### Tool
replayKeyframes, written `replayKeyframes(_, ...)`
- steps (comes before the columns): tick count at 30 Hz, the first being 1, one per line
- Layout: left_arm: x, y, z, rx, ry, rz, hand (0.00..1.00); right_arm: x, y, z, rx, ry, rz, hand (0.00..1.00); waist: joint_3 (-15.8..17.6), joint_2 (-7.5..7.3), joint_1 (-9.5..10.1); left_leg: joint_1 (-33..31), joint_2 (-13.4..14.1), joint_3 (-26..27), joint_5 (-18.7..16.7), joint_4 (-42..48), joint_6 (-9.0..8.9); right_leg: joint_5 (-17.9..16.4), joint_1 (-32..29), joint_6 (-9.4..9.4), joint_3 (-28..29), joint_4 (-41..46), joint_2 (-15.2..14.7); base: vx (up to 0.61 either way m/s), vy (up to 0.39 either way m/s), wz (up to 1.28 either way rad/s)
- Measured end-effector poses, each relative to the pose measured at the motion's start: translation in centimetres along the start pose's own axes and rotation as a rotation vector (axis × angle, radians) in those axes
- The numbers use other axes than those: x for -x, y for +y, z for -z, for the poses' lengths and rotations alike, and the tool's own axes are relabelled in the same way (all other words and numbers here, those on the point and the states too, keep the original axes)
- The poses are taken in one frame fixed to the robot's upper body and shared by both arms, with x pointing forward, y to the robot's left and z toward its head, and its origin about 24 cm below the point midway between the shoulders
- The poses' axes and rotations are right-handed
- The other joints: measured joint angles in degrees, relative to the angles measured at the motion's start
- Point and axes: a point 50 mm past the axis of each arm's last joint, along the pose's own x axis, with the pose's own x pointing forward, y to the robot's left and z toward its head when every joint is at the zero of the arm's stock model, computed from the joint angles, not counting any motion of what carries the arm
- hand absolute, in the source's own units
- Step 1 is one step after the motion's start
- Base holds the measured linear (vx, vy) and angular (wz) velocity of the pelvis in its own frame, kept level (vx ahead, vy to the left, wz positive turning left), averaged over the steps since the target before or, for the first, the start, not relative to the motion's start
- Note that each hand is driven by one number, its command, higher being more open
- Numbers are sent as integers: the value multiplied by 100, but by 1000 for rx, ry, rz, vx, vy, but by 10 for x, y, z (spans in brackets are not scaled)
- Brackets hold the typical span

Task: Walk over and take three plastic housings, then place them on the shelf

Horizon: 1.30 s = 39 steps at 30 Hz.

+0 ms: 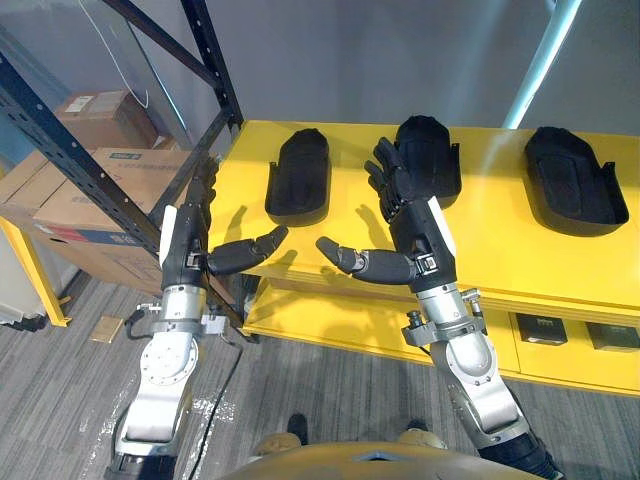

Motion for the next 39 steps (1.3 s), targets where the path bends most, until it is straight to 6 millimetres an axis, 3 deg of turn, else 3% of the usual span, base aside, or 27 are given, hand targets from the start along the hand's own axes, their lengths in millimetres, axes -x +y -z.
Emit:
replayKeyframes(7,2,-11,5,-41,-11,24,100,3,0,8,44,37,18,100,4,-14,-2,-57,28,-10,-4,0,-15,48,-30,25,-7,-77,44,2,-5,0)
replayKeyframes(13,-1,-12,43,-111,130,-56,100,-7,2,3,83,-6,-27,100,74,-91,-31,-171,71,90,12,18,-42,100,-218,-13,96,-74,94,-7,-18,-9)
replayKeyframes(18,-15,-9,56,-139,162,-161,100,-19,2,-4,98,-56,-61,100,254,-166,-13,-230,95,210,25,21,-60,96,-427,-40,256,33,114,-20,-22,-11)
replayKeyframes(30,-57,-9,48,-139,94,-303,100,-30,5,-11,102,-101,-122,100,638,-111,-194,-324,97,407,36,27,-63,64,-810,-88,537,290,109,-3,-12,-10)
replayKeyframes(39,-68,-9,42,-133,70,-342,100,-35,7,-14,102,-121,-138,100,877,-107,-260,-331,101,406,36,87,-64,30,-840,-125,557,405,94,-12,-5,-1)
